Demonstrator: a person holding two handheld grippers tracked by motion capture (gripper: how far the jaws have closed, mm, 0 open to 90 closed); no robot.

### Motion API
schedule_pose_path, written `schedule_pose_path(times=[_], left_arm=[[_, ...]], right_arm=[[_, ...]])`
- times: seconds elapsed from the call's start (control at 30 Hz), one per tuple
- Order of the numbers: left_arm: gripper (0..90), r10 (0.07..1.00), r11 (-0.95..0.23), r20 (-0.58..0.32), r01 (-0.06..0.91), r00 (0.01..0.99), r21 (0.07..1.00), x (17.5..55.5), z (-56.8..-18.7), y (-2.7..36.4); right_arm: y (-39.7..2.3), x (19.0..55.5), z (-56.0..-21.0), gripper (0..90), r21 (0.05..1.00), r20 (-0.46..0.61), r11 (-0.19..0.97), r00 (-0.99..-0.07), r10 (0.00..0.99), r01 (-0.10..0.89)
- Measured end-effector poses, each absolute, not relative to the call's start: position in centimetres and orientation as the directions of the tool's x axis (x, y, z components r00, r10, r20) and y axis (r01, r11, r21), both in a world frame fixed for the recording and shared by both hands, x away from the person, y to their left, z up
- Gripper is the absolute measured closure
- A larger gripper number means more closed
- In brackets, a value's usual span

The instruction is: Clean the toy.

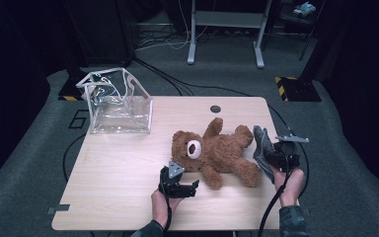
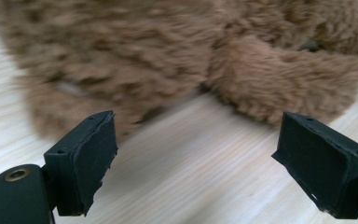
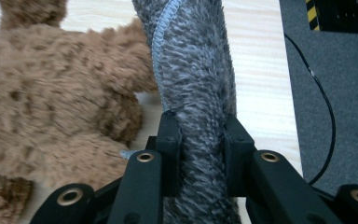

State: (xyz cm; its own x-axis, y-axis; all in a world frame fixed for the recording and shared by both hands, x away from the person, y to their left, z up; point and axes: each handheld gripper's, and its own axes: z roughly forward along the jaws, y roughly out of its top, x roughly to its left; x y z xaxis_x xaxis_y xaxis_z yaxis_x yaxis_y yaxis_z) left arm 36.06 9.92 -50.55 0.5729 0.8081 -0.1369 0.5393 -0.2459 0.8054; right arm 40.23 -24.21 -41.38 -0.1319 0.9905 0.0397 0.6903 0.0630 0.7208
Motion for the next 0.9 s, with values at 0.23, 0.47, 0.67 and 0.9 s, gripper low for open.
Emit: schedule_pose_path(times=[0.23,0.47,0.67,0.9], left_arm=[[9.5,0.792,-0.240,-0.159,0.539,0.590,0.807,35.4,-50.7,6.8],[8.7,0.788,-0.253,-0.164,0.555,0.594,0.793,35.6,-50.8,3.7],[13.4,0.815,-0.245,-0.153,0.572,0.559,0.783,36.0,-51.2,2.1],[29.6,0.858,-0.235,-0.124,0.594,0.499,0.769,36.5,-51.8,1.3]], right_arm=[[-24.8,40.0,-42.6,73.0,0.706,0.066,0.037,-0.117,0.991,0.707],[-25.0,39.9,-43.0,72.9,0.700,0.074,0.032,-0.118,0.990,0.714],[-25.0,39.8,-43.3,73.0,0.695,0.076,0.033,-0.118,0.990,0.718],[-25.0,39.5,-43.7,73.1,0.687,0.086,0.024,-0.115,0.990,0.726]])
